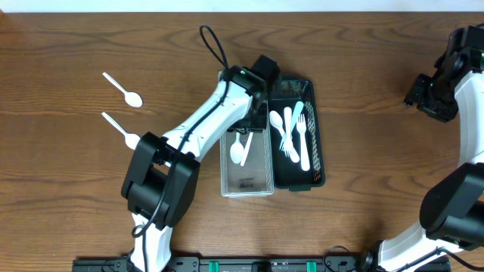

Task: Pack container
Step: 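Place the white spoon into the clear tray and release, then grasp a third white spoon on the left with the left gripper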

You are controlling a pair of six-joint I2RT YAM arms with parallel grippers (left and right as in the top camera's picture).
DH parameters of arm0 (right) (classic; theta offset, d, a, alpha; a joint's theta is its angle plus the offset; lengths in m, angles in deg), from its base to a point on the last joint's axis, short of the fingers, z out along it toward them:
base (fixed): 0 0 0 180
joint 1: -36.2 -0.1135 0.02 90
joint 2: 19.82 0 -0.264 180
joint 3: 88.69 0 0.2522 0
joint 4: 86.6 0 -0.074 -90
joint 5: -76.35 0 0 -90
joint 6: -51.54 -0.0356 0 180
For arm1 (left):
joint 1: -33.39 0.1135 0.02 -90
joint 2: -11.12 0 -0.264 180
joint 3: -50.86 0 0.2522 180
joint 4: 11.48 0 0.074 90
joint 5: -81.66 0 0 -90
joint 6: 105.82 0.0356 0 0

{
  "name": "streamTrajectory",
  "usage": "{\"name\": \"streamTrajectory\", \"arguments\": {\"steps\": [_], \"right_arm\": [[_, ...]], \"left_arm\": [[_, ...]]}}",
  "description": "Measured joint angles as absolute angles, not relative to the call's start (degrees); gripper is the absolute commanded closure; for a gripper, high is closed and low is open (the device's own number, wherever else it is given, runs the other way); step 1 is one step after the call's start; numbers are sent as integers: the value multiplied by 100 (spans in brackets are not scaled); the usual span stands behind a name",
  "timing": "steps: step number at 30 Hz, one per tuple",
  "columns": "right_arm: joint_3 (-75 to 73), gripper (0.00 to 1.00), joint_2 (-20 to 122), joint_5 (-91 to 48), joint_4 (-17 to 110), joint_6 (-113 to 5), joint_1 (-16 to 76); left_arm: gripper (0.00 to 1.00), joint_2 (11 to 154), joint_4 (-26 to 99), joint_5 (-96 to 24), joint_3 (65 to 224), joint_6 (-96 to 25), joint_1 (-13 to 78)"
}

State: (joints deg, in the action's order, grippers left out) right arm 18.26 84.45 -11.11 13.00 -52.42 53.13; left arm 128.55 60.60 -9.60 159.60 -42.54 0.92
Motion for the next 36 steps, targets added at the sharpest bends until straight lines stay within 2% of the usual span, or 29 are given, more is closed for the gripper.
{"name": "streamTrajectory", "arguments": {"steps": [3, 6, 11, 18, 21, 36], "right_arm": [[1826, 44, 8445, -1111, 1298, -5244, 5313], [1826, 44, 8445, -1111, 1289, -5242, 5313], [1826, 44, 8445, -1111, 1276, -5242, 5313], [1826, 45, 8445, -1111, 1237, -5242, 5313], [1826, 45, 8445, -1111, 1209, -5242, 5313], [1826, 44, 8445, -1111, 1053, -5242, 5313]], "left_arm": [[54, 12794, 6226, -918, 15975, -4048, 315], [45, 12610, 6290, -772, 16150, -3893, 669], [35, 11915, 5912, -536, 16786, -3801, 1720], [34, 11609, 5455, -676, 17110, -4518, 3679], [35, 11917, 5381, -750, 17107, -4713, 4105], [33, 13613, 5201, -953, 17090, -5091, 4398]]}}
